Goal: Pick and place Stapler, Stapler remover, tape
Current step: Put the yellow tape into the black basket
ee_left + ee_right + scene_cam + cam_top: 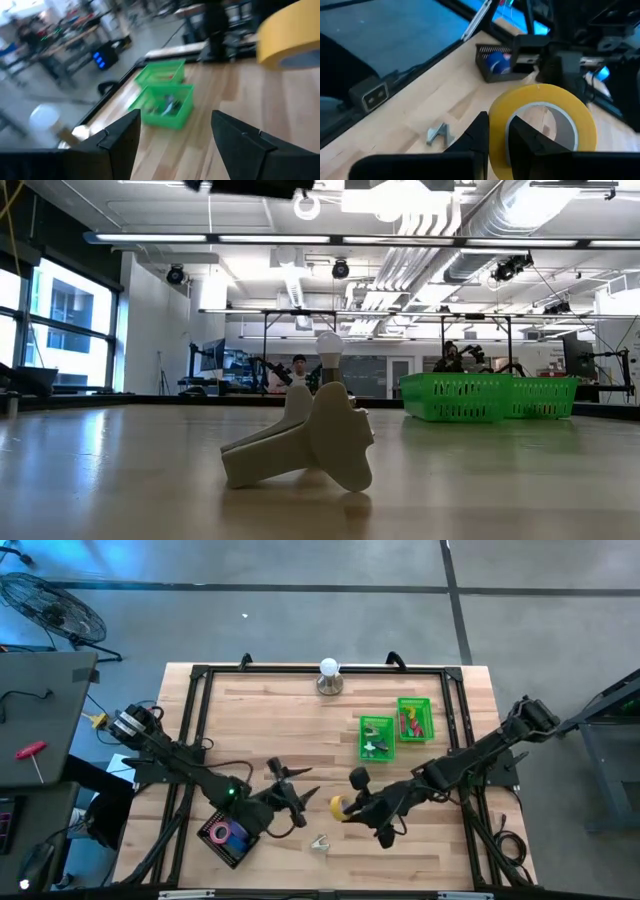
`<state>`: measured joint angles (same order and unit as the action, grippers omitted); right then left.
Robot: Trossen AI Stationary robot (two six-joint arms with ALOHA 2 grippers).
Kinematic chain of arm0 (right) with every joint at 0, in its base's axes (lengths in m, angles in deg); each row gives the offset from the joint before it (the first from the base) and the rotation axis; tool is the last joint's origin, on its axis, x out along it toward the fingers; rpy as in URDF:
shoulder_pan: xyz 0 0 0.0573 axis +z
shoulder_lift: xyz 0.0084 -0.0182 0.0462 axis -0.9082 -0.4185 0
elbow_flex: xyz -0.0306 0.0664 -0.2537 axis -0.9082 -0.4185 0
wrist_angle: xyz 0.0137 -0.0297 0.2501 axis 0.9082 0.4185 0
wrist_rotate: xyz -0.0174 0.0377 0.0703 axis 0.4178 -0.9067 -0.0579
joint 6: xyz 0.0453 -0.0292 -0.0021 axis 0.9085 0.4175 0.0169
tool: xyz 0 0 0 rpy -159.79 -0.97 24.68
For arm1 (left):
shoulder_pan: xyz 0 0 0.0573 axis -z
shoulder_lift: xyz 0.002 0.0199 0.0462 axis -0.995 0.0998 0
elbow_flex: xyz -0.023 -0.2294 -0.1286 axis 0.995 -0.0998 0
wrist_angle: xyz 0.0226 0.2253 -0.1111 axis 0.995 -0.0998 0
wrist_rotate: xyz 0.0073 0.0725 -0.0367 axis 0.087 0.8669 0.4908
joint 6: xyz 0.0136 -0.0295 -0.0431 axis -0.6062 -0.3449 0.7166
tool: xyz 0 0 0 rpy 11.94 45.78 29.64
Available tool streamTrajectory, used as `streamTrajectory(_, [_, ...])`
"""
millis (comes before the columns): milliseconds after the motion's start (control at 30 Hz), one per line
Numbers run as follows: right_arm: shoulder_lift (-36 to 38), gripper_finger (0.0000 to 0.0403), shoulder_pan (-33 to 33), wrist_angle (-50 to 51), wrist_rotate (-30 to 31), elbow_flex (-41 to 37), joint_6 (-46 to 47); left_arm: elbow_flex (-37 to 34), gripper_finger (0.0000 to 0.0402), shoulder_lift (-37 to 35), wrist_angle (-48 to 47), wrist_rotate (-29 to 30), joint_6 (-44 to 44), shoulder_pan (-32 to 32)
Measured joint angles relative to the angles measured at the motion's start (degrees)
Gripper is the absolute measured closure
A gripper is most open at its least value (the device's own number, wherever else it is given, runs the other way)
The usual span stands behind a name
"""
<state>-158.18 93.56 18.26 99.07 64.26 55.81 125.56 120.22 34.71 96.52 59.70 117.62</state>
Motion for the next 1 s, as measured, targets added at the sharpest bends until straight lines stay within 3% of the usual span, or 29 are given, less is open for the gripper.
streamTrajectory(167, [0.00, 0.0370, 0.00, -2.63, -0.13, 0.00, -1.01, 0.00, 0.0167, 0.00, 5.92, -7.80, -8.99, -1.23])
streamTrajectory(500, [0.00, 0.0370, -0.10, -10.28, -1.21, 0.07, -0.33, 0.00, 0.0167, 0.00, 16.86, -10.64, -25.31, -1.10])
streamTrajectory(767, [0.00, 0.0370, -0.94, -10.58, -1.44, 0.07, -0.16, 0.00, 0.0167, -0.02, 21.96, -11.57, -31.02, -1.10])
streamTrajectory(1000, [0.01, 0.0370, -1.34, -10.57, -2.18, 0.09, -0.74, -0.03, 0.0167, -0.03, 22.52, -18.00, -30.56, -2.03])
